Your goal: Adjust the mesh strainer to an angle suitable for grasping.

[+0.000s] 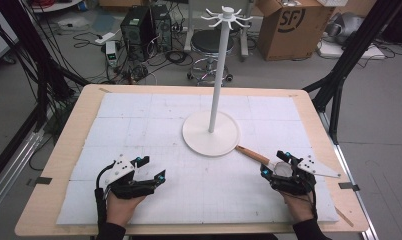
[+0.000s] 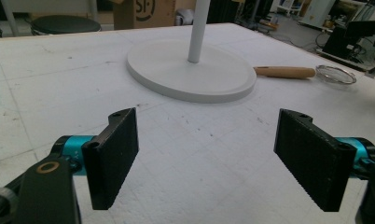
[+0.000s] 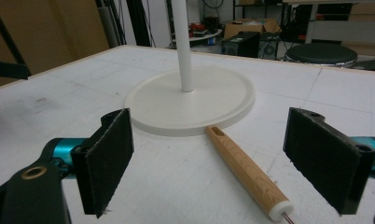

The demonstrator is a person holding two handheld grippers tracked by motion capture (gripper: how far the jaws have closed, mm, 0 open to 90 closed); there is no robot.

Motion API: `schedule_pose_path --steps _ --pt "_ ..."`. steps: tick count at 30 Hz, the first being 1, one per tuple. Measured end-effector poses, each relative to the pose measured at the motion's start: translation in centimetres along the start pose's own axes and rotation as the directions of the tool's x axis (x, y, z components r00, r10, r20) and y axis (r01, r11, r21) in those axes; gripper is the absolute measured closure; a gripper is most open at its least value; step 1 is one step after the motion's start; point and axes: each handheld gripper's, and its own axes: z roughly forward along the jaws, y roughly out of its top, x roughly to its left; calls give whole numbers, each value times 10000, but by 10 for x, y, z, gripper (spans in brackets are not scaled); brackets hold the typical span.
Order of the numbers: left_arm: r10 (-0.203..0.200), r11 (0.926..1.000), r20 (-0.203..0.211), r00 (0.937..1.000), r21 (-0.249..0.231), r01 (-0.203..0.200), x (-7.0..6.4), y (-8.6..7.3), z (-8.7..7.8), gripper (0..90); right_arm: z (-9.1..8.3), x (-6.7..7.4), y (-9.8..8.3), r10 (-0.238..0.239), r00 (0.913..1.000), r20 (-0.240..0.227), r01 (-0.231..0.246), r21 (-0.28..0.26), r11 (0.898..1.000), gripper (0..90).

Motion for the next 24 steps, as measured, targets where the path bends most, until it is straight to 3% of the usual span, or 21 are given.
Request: schedule_pose_path --steps 10,12,17,19,24 --pt "75 9999 -1 10000 95 -75 0 -1 1 224 1 1 0 140 9998 -172 -139 57 9999 164" --pt "10 10000 -22 10000 80 -10 0 -1 1 223 2 2 1 167 9994 -287 -163 152 9998 310" --pt "28 10000 -41 10000 89 -27 0 -1 1 223 5 2 5 649 9961 -597 -631 318 9975 435" --pt "48 9999 -56 10000 104 -48 0 -2 1 224 9 1 8 889 9936 -695 -852 536 9949 537" --pt "19 10000 -43 10000 57 -19 0 -1 1 224 17 2 7 1353 9897 -464 -1294 1130 9851 753"
